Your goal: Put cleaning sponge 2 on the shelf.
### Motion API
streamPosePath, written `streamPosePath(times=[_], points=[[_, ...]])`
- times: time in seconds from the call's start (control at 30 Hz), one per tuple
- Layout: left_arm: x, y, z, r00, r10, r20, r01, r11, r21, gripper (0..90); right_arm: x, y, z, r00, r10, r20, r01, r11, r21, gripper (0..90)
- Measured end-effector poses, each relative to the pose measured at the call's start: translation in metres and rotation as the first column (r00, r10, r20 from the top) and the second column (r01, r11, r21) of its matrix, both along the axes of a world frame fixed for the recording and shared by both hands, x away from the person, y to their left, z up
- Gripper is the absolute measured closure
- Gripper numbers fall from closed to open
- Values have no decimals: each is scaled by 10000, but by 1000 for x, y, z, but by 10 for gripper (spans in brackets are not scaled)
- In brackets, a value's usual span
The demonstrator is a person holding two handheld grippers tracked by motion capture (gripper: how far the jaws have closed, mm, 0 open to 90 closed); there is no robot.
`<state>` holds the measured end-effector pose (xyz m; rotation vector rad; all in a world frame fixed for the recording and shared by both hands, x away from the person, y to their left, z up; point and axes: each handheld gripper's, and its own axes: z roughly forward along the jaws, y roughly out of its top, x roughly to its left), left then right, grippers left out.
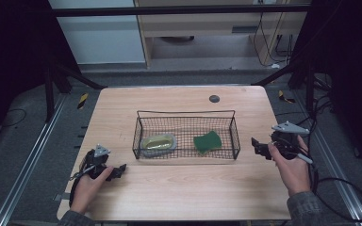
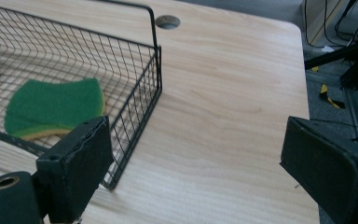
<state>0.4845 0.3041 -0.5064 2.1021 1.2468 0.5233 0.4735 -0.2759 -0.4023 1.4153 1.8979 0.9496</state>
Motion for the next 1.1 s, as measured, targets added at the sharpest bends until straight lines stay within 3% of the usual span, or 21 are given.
streamPosePath(times=[0.53, 0.73, 0.97, 1.1], points=[[0, 0, 0, 10000, 16, 31, -16, 10000, -34, 0, -13, -11, -56, 9979, 105, -634, -100, 9999, 87, 90], [0, 0, 0, 10000, 18, 39, -18, 10000, -38, 0, -5, -12, -76, 9963, 104, -851, -86, 9997, 220, 89], [0, 0, -1, 10000, 4, 67, -4, 10000, -45, 0, 8, -20, -94, 9950, -296, -955, 382, 9953, 890, 88], [0, 0, -1, 10000, 5, 81, -5, 10000, -64, 0, 12, -23, -101, 9943, -416, -979, 515, 9936, 1003, 88]])
